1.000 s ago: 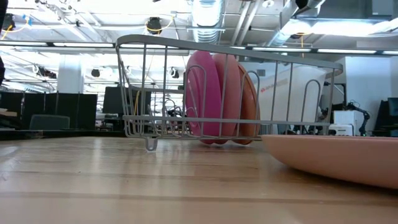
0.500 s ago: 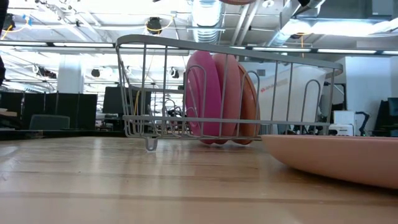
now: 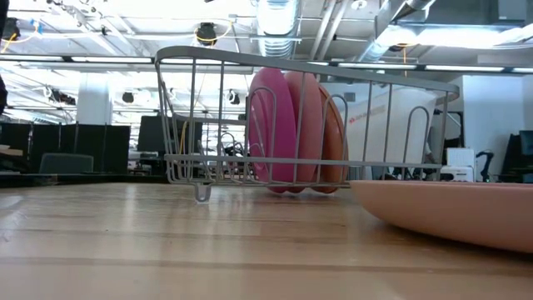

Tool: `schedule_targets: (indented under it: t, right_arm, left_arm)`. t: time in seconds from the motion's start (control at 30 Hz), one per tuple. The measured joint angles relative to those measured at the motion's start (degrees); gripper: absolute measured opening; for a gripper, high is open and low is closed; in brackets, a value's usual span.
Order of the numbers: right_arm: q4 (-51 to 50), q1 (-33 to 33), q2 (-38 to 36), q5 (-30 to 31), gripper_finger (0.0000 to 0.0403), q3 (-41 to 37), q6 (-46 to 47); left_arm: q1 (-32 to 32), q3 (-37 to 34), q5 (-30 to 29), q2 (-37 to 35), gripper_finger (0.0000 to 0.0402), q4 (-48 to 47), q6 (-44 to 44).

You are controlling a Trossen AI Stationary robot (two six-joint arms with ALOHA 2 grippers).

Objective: Sort dishes
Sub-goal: Put the top beige plate in the dish rack

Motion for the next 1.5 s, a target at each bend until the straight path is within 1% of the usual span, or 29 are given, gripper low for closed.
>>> schedule_targets:
  t: [0.03, 0.13, 0.2, 0.23, 0.3, 0.33, 0.37, 0.43, 0.5, 0.7, 0.9, 0.93, 1.03, 1.13, 1.23, 1.33, 1.4, 1.5]
  right_arm:
    - [-0.37, -0.06, -0.57, -0.32, 0.0161, 0.00, 0.26]
    - [-0.62, 0.81, -2.35, -2.06, 0.0204, -0.09, 0.20]
    - [0.35, 1.17, -4.40, -3.08, 0.0226, -0.10, -1.13]
    - [1.94, 1.33, -5.59, -4.71, 0.0235, -0.09, -2.02]
    - [4.93, 1.19, -7.54, -9.67, 0.0245, 0.15, -2.72]
    - [5.33, 1.18, -8.40, -12.61, 0.0247, 0.11, -2.75]
    - [6.43, 1.22, -9.16, -16.01, 0.0248, 0.11, -2.73]
    - [6.86, 1.36, -10.60, -20.48, 0.0248, 0.03, -2.89]
    - [5.80, 1.39, -11.99, -22.23, 0.0248, -0.07, -3.20]
    - [1.68, 0.67, -14.94, -22.08, 0.0248, -0.02, -3.20]
    - [-0.55, -0.27, -14.59, -22.12, 0.0248, -0.02, -3.18]
    - [-0.71, -0.26, -14.28, -22.13, 0.0248, -0.02, -3.18]
    - [-0.64, -0.14, -13.56, -22.53, 0.0248, -0.02, -3.72]
    - [-0.58, -0.15, -12.60, -23.74, 0.0248, -0.02, -3.83]
    - [-0.64, -0.14, -11.48, -23.89, 0.0248, -0.02, -3.83]
    - [-0.71, -0.07, -10.32, -24.07, 0.0248, -0.02, -3.89]
    - [-0.63, -0.08, -9.73, -24.08, 0.0248, -0.02, -3.91]
    - [-0.57, -0.12, -8.69, -24.05, 0.0248, -0.02, -4.00]
  left_arm:
    - [0.04, 0.02, 1.13, -0.79, 0.0000, -0.46, -0.78]
    - [0.10, -0.05, 1.92, -3.04, 0.0000, -3.75, -2.12]
    - [0.67, -0.05, 0.52, -5.08, 0.0000, -6.34, -3.28]
    - [0.95, 0.01, 1.07, -6.32, 0.0000, -6.70, -4.22]
    - [1.71, 0.34, 0.11, -8.57, 0.0001, -8.08, -5.78]
    - [2.11, 0.34, 0.60, -9.41, 0.0001, -9.62, -6.24]
    - [2.73, 0.32, 2.05, -10.25, 0.0001, -10.43, -6.58]
    - [4.35, 0.21, 6.05, -11.56, 0.0001, -10.59, -7.73]
    - [6.21, 0.00, 14.16, -12.65, 0.0001, -11.34, -10.02]
    - [12.55, 0.24, 41.44, -15.96, 0.0001, -8.67, -19.16]
    - [14.55, 0.10, 69.35, -14.44, 0.0001, -2.55, -25.60]
    - [14.58, 0.08, 72.87, -14.04, 0.0001, -0.84, -26.33]
    - [14.60, 0.10, 80.70, -12.87, 0.0001, 3.81, -27.62]
    - [14.59, 0.15, 85.86, -10.67, 0.0001, 10.95, -30.35]
    - [14.58, 0.06, 86.92, -7.69, 0.0001, 23.81, -35.10]
    - [14.56, 0.08, 87.00, -4.01, 0.0001, 43.21, -43.71]
    - [14.13, 0.15, 86.76, -0.95, 0.0001, 58.72, -50.02]
    - [13.02, 0.15, 84.78, 4.06, 0.0001, 79.38, -57.96]
